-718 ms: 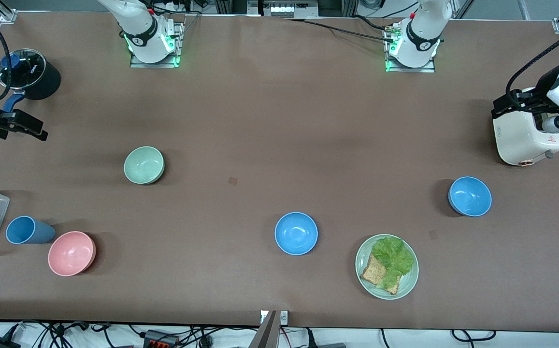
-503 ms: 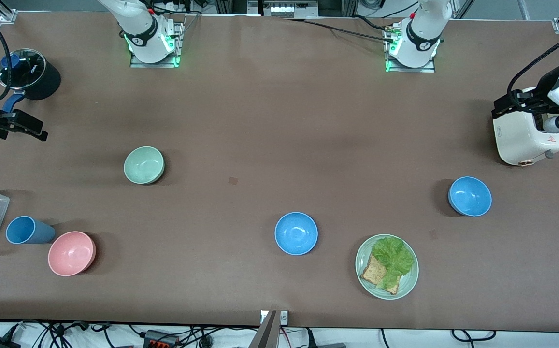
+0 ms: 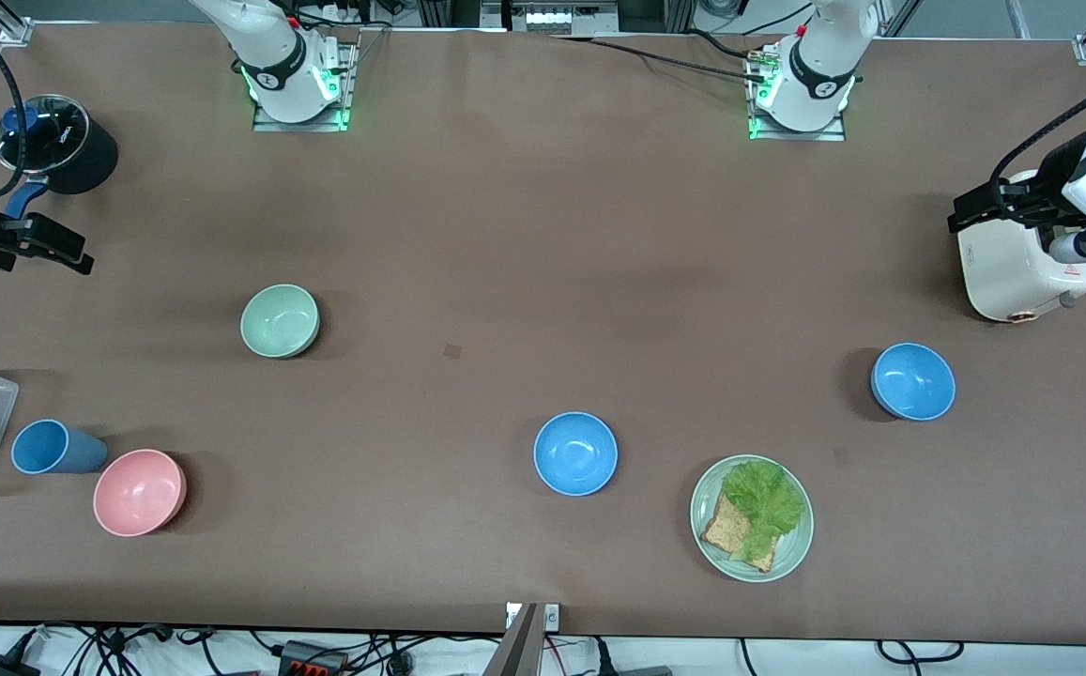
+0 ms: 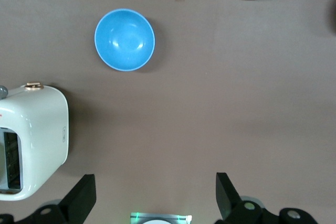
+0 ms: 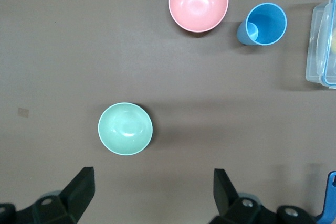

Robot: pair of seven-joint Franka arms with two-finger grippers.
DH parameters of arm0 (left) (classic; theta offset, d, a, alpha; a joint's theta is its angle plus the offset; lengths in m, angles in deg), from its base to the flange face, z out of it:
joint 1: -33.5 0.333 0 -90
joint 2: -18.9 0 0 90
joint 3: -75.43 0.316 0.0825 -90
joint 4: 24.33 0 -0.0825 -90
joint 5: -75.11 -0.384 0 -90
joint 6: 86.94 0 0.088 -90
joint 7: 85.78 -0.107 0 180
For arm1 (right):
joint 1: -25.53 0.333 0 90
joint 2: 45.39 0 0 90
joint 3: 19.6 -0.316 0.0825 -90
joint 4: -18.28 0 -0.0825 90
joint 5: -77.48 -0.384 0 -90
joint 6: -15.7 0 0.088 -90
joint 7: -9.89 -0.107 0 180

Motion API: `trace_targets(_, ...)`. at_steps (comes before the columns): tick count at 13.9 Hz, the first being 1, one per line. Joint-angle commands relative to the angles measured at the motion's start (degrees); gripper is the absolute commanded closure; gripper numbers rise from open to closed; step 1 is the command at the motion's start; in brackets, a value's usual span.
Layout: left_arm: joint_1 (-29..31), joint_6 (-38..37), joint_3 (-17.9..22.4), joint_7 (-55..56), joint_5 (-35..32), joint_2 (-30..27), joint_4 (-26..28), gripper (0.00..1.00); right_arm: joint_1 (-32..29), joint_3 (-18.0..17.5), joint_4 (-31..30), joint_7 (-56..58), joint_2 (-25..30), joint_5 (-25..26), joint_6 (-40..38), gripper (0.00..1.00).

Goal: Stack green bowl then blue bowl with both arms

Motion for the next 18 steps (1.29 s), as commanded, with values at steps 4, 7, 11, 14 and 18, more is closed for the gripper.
trace_targets(4, 2.02, -1.62, 0.24, -0.77, 1.39, 1.5, -0.33, 0.0, 1.75, -0.84, -0.47, -0.66, -12.64, 1.05, 3.81, 0.0)
trace_targets(7, 2.2, -1.02, 0.59, -0.59, 0.33, 3.43, -0.16, 0.0, 3.33, -0.84, -0.91, -0.75, -19.07, 1.05, 6.63, 0.0)
trace_targets(11, 6.59, 3.89, 0.68, -1.11, -2.04, 14.06, -2.97, 0.0, 3.07, -0.75, -3.45, -1.28, -25.5, 0.61, 9.35, 0.0)
trace_targets(14, 7.12, 12.58, 0.68, -0.51, -4.41, 20.03, -2.27, 0.0, 3.77, -0.75, -8.89, -6.09, -25.94, 0.61, 14.09, 0.0)
trace_targets(18, 7.82, 23.05, 0.68, -0.42, -7.83, 26.46, -0.96, 0.0, 4.57, -0.84, -11.98, -8.31, -26.73, 0.52, 17.26, 0.0)
